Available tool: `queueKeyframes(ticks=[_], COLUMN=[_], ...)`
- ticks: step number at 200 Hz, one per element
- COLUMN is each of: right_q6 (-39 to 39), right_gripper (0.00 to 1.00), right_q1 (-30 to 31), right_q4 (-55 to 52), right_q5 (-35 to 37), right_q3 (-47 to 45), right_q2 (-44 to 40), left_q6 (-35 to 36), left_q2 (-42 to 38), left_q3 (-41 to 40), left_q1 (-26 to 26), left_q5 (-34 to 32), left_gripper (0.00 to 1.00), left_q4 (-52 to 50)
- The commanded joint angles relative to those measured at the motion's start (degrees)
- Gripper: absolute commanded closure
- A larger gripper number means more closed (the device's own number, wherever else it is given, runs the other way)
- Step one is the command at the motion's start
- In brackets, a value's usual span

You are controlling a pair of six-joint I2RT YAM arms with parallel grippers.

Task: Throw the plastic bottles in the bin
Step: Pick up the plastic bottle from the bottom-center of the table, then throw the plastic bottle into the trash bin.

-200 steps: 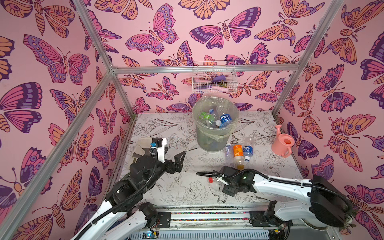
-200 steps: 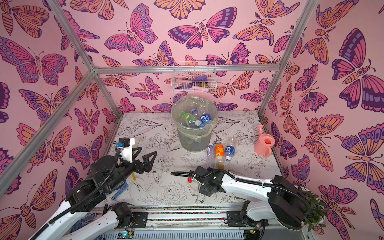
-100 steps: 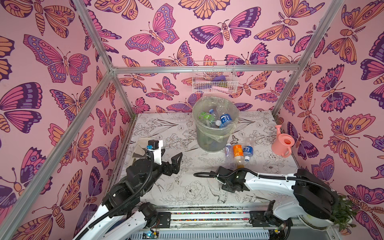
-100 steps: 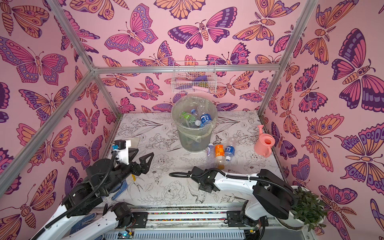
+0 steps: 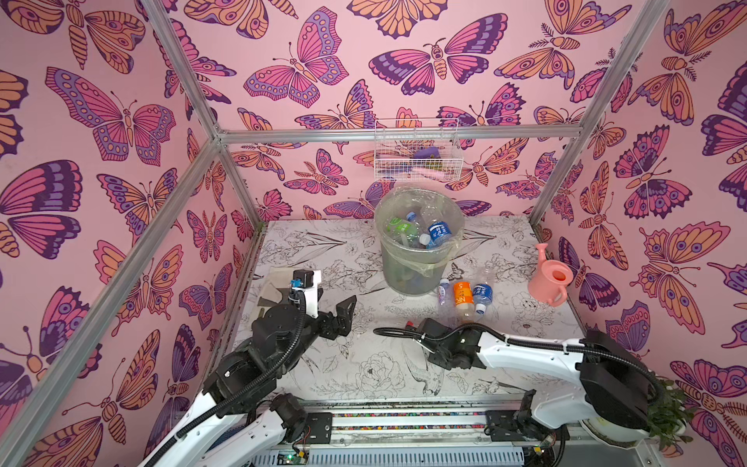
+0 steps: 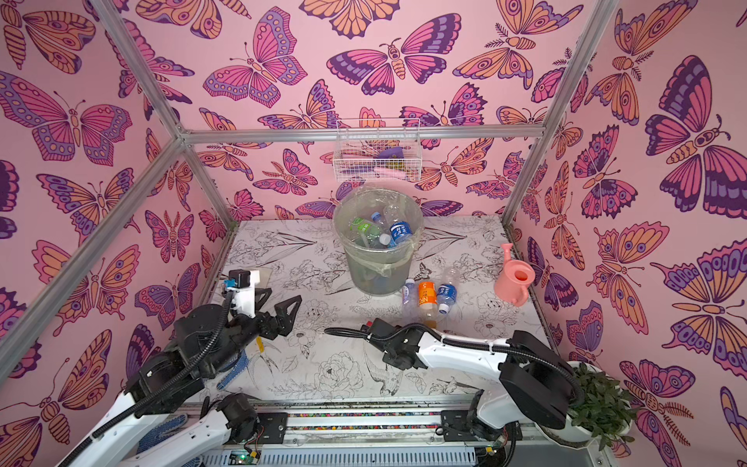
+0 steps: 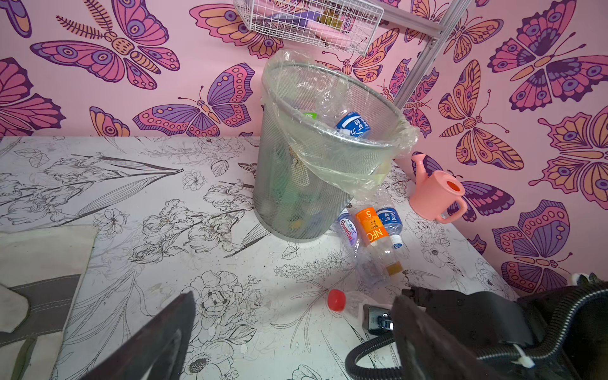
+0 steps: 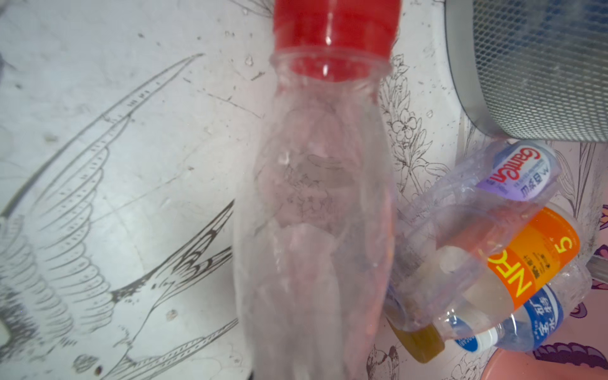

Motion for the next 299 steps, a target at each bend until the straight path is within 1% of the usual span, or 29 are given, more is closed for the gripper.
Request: queueKeyframes(ticks=[1,21,34,70,93,110,124,166,223,299], right_q6=[1.76,2.65,3.78,6.72,8.32,9.03,8.85,6.32,1.15,-3.05], right_gripper=[0.95,0.97,1.0,1.0,1.0,1.0,1.0,1.0,1.0,1.0], right_q1=[0.37,0.4,0.41,0.43,0.41,0.33,0.34,0.3,0.32,0.33], right_q4=[-2.98,-4.41,-5.73,-9.32,-8.35,-7.62,-8.08,-9.81,-7.33,-2.64], right_q5=[-1.55,-2.49,-3.51,-7.7,-10.1,-9.83,-8.95,-5.06,-4.64,-1.28], right_q3=[1.78,2.69,3.65,7.16,8.78,11.23,14.53,27.72,41.37,51.62], right_q2=[-4.76,-8.68,-11.52,-22.15,-29.98,-34.48,-36.39,-35.56,-31.38,-24.97], left_q6=[0.07,0.2,0.25,-0.1,-0.18,-0.41,-0.5,-1.3,-3.65,-5.37], left_q2=[0.62,1.5,1.84,1.78,2.24,3.02,3.73,5.71,5.76,5.16], left_q3=[1.6,2.31,2.49,2.27,2.18,2.36,2.4,2.23,-0.95,-4.52], left_q1=[-0.02,-0.02,-0.02,-0.08,-0.03,-0.02,-0.02,-0.02,-0.02,-0.02], left_q5=[0.57,0.64,0.79,0.92,1.19,1.53,1.63,2.42,2.22,2.58], left_gripper=[0.06,0.06,0.06,0.06,0.07,0.07,0.07,0.07,0.08,0.08], left_q4=[-0.53,-0.61,-0.53,-0.59,-0.52,-0.41,-0.02,1.16,2.27,3.77])
